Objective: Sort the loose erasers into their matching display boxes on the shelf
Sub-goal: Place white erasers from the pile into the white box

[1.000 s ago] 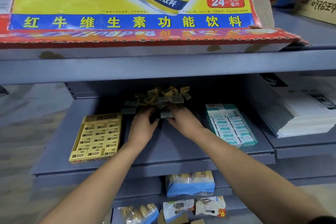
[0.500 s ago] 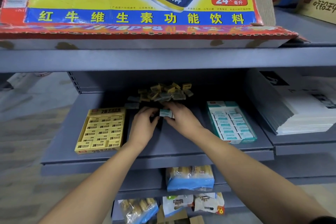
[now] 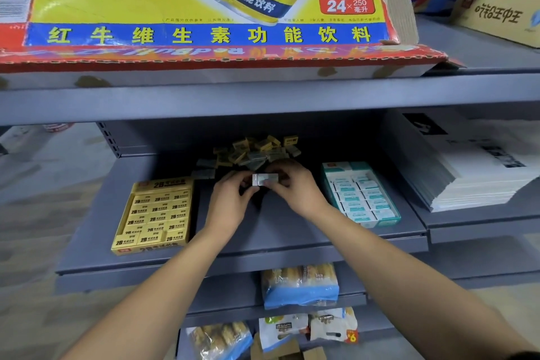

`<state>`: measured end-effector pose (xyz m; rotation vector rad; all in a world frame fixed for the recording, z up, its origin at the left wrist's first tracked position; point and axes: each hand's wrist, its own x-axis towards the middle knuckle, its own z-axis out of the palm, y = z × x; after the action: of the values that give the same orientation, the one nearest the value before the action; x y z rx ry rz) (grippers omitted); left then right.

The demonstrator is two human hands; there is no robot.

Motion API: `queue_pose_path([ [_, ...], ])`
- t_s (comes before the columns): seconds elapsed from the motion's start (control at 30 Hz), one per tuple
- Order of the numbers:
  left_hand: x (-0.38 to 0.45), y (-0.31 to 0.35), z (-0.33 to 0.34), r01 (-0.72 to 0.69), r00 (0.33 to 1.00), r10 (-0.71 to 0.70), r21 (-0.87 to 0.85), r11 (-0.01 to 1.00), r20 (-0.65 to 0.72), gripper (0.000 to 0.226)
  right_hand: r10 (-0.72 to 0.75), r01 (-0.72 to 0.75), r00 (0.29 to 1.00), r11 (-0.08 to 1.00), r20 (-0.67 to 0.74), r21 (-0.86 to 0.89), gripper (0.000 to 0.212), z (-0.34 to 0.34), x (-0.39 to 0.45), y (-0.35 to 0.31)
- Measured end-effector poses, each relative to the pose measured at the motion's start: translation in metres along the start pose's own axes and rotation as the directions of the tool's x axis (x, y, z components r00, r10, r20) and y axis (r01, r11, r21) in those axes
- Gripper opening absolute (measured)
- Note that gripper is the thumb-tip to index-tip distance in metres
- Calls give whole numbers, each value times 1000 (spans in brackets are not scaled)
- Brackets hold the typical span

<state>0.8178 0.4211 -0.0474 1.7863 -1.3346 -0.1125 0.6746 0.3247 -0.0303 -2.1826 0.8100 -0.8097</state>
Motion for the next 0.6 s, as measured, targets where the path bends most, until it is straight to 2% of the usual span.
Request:
queue_pose_path([
  [0.1,2,6,8,-5,1000,5,3,1000,7,27,-195,203,979,960,56,-194,28,-10,-5,11],
  [0.2,4,15,20,-11,999,12,-24,1000,36,27,-260,250,966,924,4,-289,24,-21,-11,18],
  [0.43,14,43,56,-23,993,26,-24,999,111,34,-172,110,978,903,-115,-415,24,-74,-18,47],
  [0.6,17,57,74,-33,988,36,-25,999,151,33,-33,-36,991,869,-129,-494,26,-108,-30,67],
])
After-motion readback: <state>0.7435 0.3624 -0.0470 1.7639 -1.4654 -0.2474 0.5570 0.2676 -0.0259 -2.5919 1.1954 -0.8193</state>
